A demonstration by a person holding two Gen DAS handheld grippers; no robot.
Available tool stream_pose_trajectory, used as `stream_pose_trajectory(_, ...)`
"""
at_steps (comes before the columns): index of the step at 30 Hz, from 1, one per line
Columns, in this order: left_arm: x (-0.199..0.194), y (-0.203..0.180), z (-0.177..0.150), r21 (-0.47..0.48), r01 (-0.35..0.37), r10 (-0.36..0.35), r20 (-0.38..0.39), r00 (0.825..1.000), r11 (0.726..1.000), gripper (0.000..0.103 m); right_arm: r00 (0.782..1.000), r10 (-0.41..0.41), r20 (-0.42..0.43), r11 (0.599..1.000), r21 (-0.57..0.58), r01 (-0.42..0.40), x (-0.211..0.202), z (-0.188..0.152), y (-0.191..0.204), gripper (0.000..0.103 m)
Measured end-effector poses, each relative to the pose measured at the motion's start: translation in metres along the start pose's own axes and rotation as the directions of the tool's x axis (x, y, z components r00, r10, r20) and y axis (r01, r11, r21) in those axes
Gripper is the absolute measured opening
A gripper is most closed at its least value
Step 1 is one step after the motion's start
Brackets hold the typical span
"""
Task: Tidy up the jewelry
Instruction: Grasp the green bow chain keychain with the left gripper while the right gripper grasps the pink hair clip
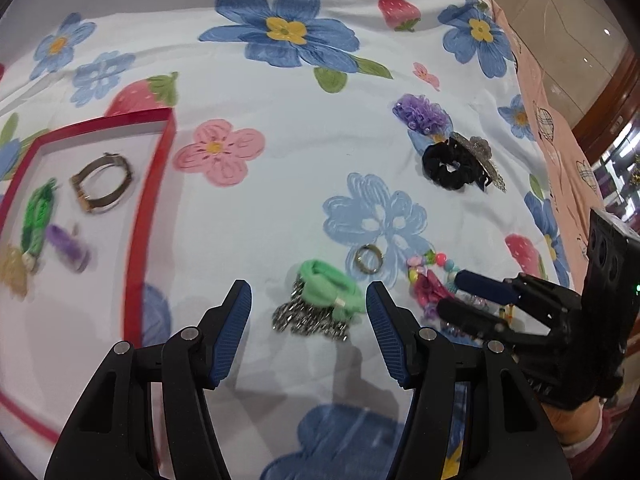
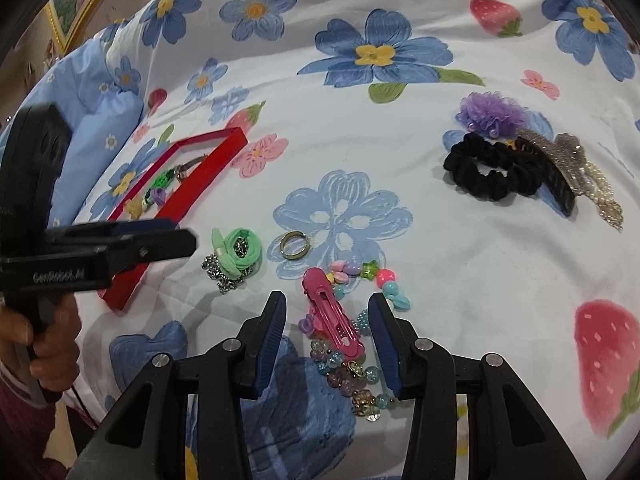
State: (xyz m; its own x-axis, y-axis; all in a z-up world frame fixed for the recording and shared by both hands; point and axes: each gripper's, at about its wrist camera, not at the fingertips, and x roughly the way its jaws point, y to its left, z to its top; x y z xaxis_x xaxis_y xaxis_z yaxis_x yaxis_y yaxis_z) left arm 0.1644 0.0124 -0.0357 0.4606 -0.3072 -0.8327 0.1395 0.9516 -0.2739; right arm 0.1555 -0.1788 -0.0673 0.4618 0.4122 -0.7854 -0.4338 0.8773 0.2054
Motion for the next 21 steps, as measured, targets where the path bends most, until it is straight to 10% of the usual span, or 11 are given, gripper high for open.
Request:
stream_pose_trajectory(9, 0.024, -0.015, -0.003, 0.076, -0.001, 0.004, -0.034, 0.999, 0.997, 0.013, 1.0, -0.002, -0.03, 1.0, -0.027, 0.001, 0.014, 0.003, 0.001, 0.021)
stream_pose_trajectory(21, -0.017, -0.002, -0.01, 0.048, 0.034, -0.036, 0.043, 0.998, 0.998, 0.008, 0.999, 0.035, 0.034, 0.999, 0.026, -0.036, -0.005, 0.009, 0.0, 0.016)
